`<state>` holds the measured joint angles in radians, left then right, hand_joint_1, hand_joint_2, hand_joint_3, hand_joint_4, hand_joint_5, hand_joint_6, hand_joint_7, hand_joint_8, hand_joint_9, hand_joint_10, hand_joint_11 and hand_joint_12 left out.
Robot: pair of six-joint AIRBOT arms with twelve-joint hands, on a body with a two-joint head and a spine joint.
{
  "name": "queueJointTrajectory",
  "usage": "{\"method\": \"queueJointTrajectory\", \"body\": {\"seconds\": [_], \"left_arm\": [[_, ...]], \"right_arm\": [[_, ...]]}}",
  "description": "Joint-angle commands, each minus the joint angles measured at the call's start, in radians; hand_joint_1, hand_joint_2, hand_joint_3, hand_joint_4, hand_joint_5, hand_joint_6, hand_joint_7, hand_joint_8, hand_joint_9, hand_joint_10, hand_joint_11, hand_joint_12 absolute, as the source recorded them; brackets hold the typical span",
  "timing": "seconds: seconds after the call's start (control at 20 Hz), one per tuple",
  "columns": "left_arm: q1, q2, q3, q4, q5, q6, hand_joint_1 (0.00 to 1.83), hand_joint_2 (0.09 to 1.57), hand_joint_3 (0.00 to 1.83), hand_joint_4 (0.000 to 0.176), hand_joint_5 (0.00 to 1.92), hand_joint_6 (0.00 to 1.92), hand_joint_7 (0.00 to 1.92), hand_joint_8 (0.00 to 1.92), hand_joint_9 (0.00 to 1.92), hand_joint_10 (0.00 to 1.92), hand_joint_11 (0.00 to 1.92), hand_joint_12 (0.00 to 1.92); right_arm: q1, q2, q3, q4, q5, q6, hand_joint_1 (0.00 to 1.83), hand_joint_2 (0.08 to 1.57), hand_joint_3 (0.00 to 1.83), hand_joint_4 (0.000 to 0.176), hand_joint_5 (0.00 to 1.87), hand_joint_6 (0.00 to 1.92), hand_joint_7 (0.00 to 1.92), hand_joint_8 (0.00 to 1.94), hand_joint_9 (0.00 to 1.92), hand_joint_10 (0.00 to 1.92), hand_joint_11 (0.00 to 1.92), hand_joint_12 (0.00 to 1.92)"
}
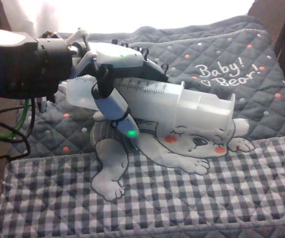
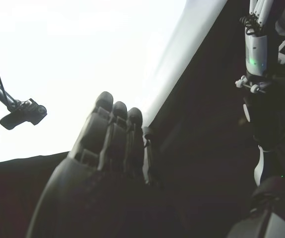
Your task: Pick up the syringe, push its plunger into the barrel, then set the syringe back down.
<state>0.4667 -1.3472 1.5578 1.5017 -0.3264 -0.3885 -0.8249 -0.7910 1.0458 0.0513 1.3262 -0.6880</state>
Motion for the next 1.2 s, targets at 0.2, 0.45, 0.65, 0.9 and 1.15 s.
{"method": "queueJointTrajectory", "body": {"seconds": [0.2,0.45,0.65,0.9,1.15], "left_arm": [[0.001,-0.003,0.002,0.024,0.036,0.001,1.73,1.07,0.0,0.003,0.92,1.92,1.17,1.92,1.32,1.92,1.4,1.92],[-0.024,0.023,0.005,-0.163,0.053,0.156,1.61,1.11,0.02,0.028,1.1,1.92,1.37,1.92,1.49,1.92,1.56,1.92],[-0.072,0.07,-0.018,-0.475,0.02,0.423,1.58,1.12,0.01,0.032,1.11,1.92,1.37,1.92,1.48,1.92,1.53,1.92],[-0.102,0.135,-0.05,-0.685,-0.077,0.534,1.62,1.15,0.02,0.035,1.08,1.92,1.34,1.92,1.48,1.92,1.54,1.92],[-0.13,0.16,-0.061,-0.758,-0.153,0.534,1.68,1.12,0.0,0.0,1.28,1.92,1.36,1.92,1.48,1.92,1.54,1.92]], "right_arm": [[0.015,0.004,0.0,0.025,0.119,0.006,0.4,0.66,0.0,0.076,0.07,0.01,0.18,0.0,0.14,0.0,0.14,0.05],[0.015,0.004,0.0,0.026,0.12,0.006,0.38,0.67,0.0,0.067,0.05,0.0,0.21,0.01,0.16,0.01,0.15,0.05],[0.015,0.005,-0.001,0.026,0.12,0.006,0.34,0.68,0.01,0.056,0.05,0.0,0.19,0.0,0.16,0.01,0.16,0.06],[0.012,0.004,-0.002,0.025,0.119,0.006,0.39,0.66,0.0,0.102,0.05,0.0,0.17,0.0,0.14,0.0,0.13,0.05],[0.01,-0.002,0.002,0.049,0.116,0.006,0.44,0.64,0.0,0.115,0.05,0.0,0.16,0.0,0.1,0.0,0.12,0.04]]}}
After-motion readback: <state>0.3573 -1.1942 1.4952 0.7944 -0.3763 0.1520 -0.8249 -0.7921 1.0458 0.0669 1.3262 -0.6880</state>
